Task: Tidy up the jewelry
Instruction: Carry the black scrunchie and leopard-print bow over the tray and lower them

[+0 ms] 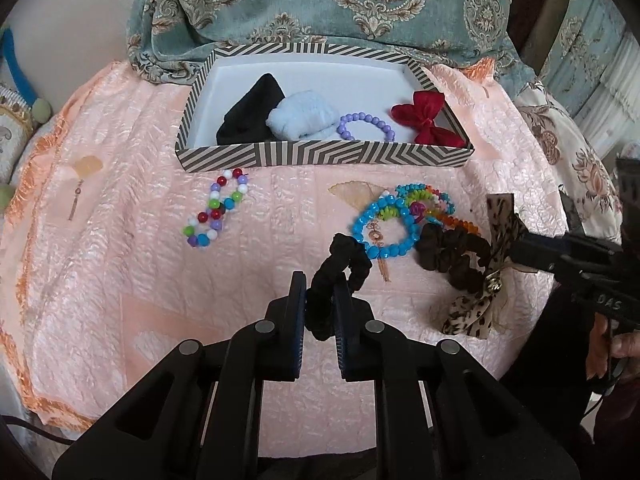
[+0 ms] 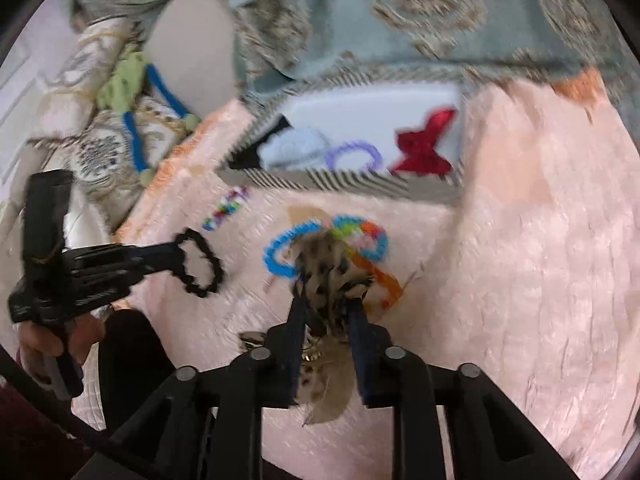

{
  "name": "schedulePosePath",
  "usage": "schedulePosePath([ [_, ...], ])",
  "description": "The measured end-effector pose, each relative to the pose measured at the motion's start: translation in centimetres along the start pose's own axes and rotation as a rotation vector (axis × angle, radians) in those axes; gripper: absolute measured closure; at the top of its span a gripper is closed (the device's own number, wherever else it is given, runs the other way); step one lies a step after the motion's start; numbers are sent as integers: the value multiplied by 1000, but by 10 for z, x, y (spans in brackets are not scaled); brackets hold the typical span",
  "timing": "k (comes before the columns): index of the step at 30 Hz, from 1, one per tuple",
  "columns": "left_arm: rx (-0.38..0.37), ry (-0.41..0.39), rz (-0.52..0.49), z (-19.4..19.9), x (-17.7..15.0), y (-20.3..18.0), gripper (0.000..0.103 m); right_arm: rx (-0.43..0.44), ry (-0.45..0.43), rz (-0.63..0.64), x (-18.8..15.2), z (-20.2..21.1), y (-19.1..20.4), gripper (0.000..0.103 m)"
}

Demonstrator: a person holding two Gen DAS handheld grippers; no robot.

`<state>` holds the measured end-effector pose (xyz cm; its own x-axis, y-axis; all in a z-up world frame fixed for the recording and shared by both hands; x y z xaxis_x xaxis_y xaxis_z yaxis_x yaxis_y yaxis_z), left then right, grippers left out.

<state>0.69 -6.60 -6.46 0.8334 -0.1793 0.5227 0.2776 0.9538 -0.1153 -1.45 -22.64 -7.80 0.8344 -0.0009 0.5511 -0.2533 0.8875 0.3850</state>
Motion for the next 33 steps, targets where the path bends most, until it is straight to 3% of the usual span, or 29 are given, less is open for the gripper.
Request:
schedulePosePath([
  [1, -1, -1, 5, 1, 0, 1, 91, 3, 12, -33, -4, -2, -6, 51],
  [2, -3, -3, 9, 2, 0, 2, 91, 7, 21, -60, -8, -3, -10, 46],
  [6, -9, -8, 22, 4, 1, 3, 91, 6, 53, -107, -23, -17, -17, 45],
  [7, -10, -8, 23, 4, 1, 2, 91, 15, 54, -120, -24, -22, -18, 47],
  [10, -11, -8, 22, 5, 1, 1, 91, 16, 42, -105, -25, -33, -18, 77],
  [12, -10, -10, 19, 7, 1, 0, 91, 23, 22, -87, -23, -30, -15, 85],
  [23, -22, -98, 54, 34, 33, 5, 91, 46, -150, -10, 27, 32, 3, 87],
  [33, -23, -149, 90, 30, 80, 3, 91, 44, -246, 6, 87, 44, 10, 87],
])
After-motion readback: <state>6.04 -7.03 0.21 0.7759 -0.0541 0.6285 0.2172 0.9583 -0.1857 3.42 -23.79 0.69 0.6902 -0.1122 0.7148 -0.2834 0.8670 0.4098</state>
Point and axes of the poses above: each gripper's, at about its wrist camera, not at the fingertips, and z roughly against the way its jaws point, y to its left, x to its top, the point moved 10 cm from there along -z, roughly the way its jaws point, and after that the axes turned 5 degrees about -y, right-handed, at the moved point
